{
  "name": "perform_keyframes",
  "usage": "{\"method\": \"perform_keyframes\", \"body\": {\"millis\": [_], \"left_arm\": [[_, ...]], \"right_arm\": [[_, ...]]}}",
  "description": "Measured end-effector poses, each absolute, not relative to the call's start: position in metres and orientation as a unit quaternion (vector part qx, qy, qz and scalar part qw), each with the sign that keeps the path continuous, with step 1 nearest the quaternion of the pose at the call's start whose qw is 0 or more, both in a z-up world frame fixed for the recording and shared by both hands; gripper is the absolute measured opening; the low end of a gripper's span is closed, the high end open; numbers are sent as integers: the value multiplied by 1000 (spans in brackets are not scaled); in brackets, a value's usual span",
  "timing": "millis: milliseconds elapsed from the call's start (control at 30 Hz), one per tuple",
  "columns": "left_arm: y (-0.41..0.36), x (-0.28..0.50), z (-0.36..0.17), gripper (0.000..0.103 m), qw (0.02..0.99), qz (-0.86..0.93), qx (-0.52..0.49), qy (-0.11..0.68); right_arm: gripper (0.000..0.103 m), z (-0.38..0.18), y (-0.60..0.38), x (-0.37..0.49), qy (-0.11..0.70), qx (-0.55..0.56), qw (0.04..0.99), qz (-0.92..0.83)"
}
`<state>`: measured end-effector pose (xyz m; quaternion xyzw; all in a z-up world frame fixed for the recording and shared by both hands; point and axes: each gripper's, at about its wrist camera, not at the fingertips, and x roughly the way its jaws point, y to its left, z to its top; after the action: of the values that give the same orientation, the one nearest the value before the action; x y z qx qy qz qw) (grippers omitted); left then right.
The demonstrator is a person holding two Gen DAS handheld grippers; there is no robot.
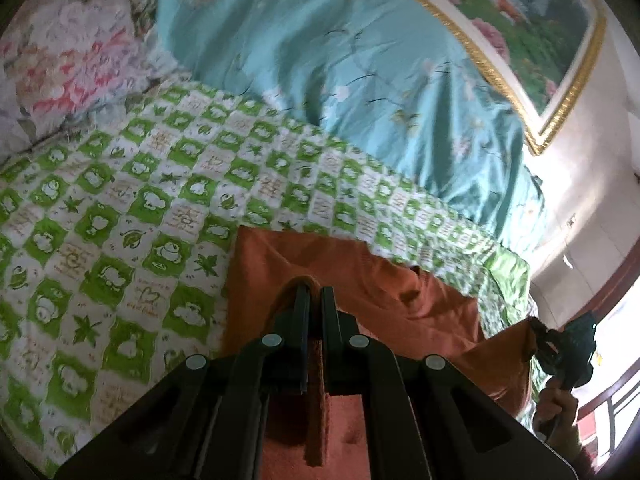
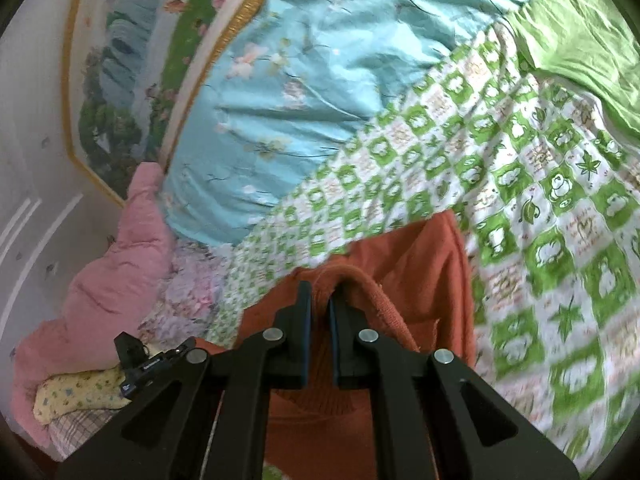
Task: Fold small clothes
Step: 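Lift the hem with both tools and fold it toward the collar, then lower the hem onto the sweater and open both tools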
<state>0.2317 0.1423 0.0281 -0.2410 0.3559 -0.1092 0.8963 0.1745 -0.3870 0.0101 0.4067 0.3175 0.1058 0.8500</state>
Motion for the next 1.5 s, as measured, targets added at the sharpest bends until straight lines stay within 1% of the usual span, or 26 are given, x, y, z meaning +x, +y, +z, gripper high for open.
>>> {"method": "perform_keyframes", "body": {"millis": [167, 300, 433, 600, 633, 667, 700, 767, 833, 867, 933, 967, 1067, 1100, 1167, 1200, 1333, 1367, 1400, 1433, 1500], "left_arm": [[155, 252, 15, 3, 889, -97, -262, 362], [155, 262, 14, 3, 893, -92, -251, 361], [154, 280, -9, 3, 885, -69, -243, 392], [149, 290, -33, 4, 879, -68, -208, 423], [149, 288, -33, 6, 877, -71, -205, 429], [150, 282, -31, 7, 873, -78, -210, 434], [152, 275, -27, 8, 872, -83, -212, 433], [147, 252, -11, 9, 878, -104, -202, 422], [131, 233, 1, 9, 879, -139, -186, 416], [111, 222, 5, 9, 875, -169, -167, 422], [76, 215, 4, 18, 861, -217, -133, 440], [49, 213, -2, 19, 850, -238, -102, 459], [6, 224, -27, 20, 827, -239, -37, 507], [4, 230, -33, 20, 824, -234, -31, 515], [11, 250, -39, 15, 817, -229, -47, 527], [16, 261, -38, 11, 817, -221, -53, 531], [42, 312, -19, 11, 850, -140, -41, 507], [52, 329, -10, 13, 864, -99, -38, 492], [61, 341, -4, 17, 873, -74, -41, 481], [68, 351, 3, 19, 879, -60, -50, 471], [88, 364, 13, 22, 884, -45, -87, 456]], "right_arm": [[9, -13, -405, 193, 325, 431, 838, 81], [9, -15, -409, 206, 330, 428, 838, 77], [9, -30, -403, 220, 382, 386, 839, 25], [10, -48, -406, 221, 398, 390, 830, -7], [12, -48, -406, 219, 400, 391, 829, -9], [18, -46, -406, 216, 403, 391, 827, -10], [28, -42, -407, 212, 404, 389, 828, -14], [37, -27, -407, 197, 392, 380, 838, -22], [37, -9, -399, 183, 378, 352, 856, -9], [37, 0, -386, 179, 379, 325, 866, 17], [37, 2, -357, 184, 404, 291, 864, 73], [37, -3, -336, 191, 434, 272, 851, 115], [37, -28, -288, 208, 512, 208, 816, 173], [37, -35, -281, 213, 526, 187, 812, 171], [37, -43, -280, 224, 540, 169, 809, 161], [37, -42, -286, 232, 538, 164, 814, 145], [37, -25, -317, 258, 501, 144, 851, 61], [37, -20, -328, 265, 485, 154, 859, 44], [38, -15, -339, 271, 467, 169, 867, 28], [38, -10, -348, 276, 453, 176, 874, 8], [41, 3, -363, 279, 423, 187, 886, -33]]}}
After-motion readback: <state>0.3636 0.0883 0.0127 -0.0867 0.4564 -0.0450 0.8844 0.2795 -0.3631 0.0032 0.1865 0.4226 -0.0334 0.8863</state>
